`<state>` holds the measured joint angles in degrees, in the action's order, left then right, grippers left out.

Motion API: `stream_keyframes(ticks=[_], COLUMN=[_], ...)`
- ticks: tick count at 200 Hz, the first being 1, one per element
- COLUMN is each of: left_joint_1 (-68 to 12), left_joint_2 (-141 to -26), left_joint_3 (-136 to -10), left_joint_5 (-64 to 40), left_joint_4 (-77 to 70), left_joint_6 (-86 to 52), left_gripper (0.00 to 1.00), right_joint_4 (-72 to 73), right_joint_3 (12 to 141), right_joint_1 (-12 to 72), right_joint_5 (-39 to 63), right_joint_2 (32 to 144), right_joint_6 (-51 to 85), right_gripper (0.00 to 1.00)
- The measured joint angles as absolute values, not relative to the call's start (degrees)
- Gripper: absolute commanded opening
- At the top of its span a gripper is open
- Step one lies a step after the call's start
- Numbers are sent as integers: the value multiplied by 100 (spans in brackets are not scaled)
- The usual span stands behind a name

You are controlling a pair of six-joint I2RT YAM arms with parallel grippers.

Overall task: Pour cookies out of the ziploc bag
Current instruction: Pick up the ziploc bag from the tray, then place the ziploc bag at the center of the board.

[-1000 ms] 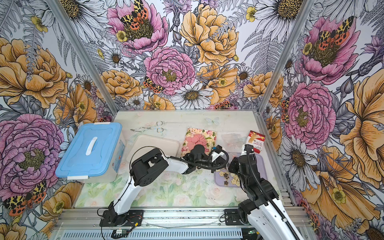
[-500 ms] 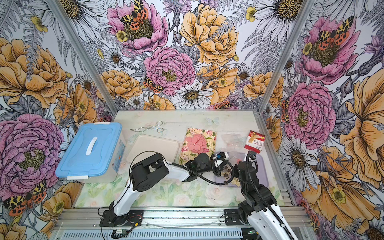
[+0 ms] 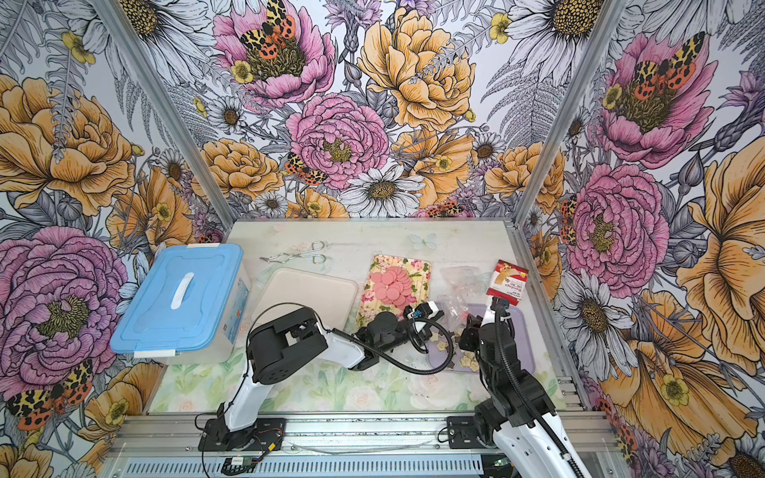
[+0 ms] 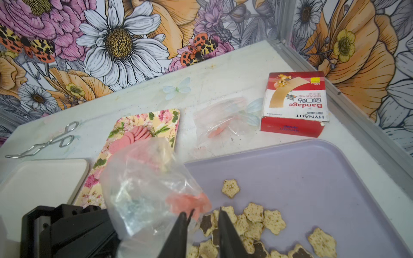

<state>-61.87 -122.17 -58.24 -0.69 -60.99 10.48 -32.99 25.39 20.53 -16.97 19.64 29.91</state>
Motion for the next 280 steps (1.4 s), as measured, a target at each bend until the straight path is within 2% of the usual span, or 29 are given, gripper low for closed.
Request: stream_keyframes(ticks=[9,29,73,107,138,170,204,280], left_joint_1=[-6132,-6073,-6292,-7065,-7808,-8289,-8479,-8374], left_joint_2=[-12060,-11596,-9824,-8263,-7579,-7850,-8565,-10239], left_joint_3=[-5625,-5172,-4377,-4611,-4919,-5280,-5413,-6455], left_joint_5=[-60,97,1135,2453,3183,3472,3559,3395], left_joint_4=[-6101,-6031,-5194,-2856,-473,1492,2467,3096], left_joint_6=[1037,1000,886,576,-213,-1009,-1472,-1306], left_gripper=[0,0,0,0,0,0,0,0], right_joint_4=[-3273,-3223,-3155,-3015,-2965,-2939,-3015,-2932], right_joint_3=[2556,2611,2735,2696,2604,2569,2596,3854], right_joint_1=[2053,2053,2053,2056,2056,2056,2056,2053], right_joint_5=[-1658,-1474,-775,-204,148,478,593,429], right_joint_2=[1905,1870,2281,2622,2469,2058,2078,3946], right_joint_6=[2993,3004,3221,3365,3433,3500,3507,3345], right_gripper=[87,99,99,99,99,99,99,99])
